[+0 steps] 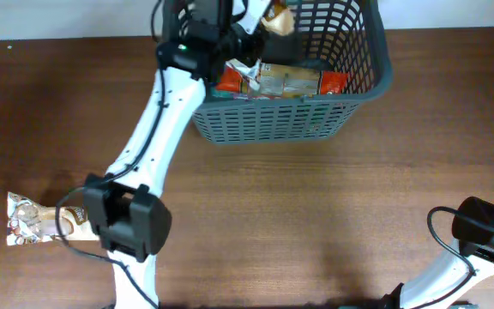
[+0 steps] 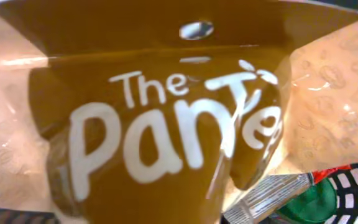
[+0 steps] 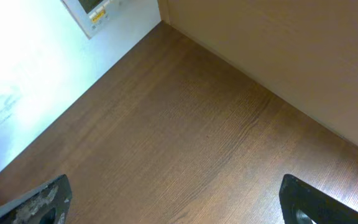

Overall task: Pack container
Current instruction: 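Lift the wrapper with the left gripper and drop it into the basket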

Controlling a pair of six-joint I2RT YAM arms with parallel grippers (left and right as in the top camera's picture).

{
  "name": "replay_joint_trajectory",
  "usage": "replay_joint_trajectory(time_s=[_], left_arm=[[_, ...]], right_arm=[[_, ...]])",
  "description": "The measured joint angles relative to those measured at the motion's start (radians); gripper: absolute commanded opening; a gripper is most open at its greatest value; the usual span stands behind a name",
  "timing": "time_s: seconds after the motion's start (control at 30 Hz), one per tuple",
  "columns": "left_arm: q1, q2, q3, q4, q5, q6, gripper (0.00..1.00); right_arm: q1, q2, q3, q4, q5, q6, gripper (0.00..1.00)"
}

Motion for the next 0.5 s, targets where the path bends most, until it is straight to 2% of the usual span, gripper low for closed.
replay_joint_trajectory(time_s=[0.27,0.3,0.33,0.4,0.43,0.5], left_arm=[[-0.028,0.080,0.000,-0.064,0.008,-0.004,0.08],[-0.028,0.089,0.000,-0.079,0.008,-0.004,0.16],[-0.028,0.096,0.000,-0.093,0.011,-0.004,0.33],[-0.028,0.105,0.000,-0.115,0.011,-0.008,0.57],[-0.028,0.109,0.000,-0.124,0.012,-0.011,0.65],[-0.028,0.110,0.000,-0.126,0.011,-0.011,0.67]], right_arm=[[0.000,0.000,0.000,0.000,0.000,0.001,0.99],[0.000,0.000,0.000,0.000,0.000,0.001,0.99],[0.000,0.000,0.000,0.000,0.000,0.000,0.99],[0.000,0.000,0.000,0.000,0.000,0.000,0.99],[0.000,0.000,0.000,0.000,0.000,0.001,0.99],[0.000,0.000,0.000,0.000,0.000,0.000,0.99]])
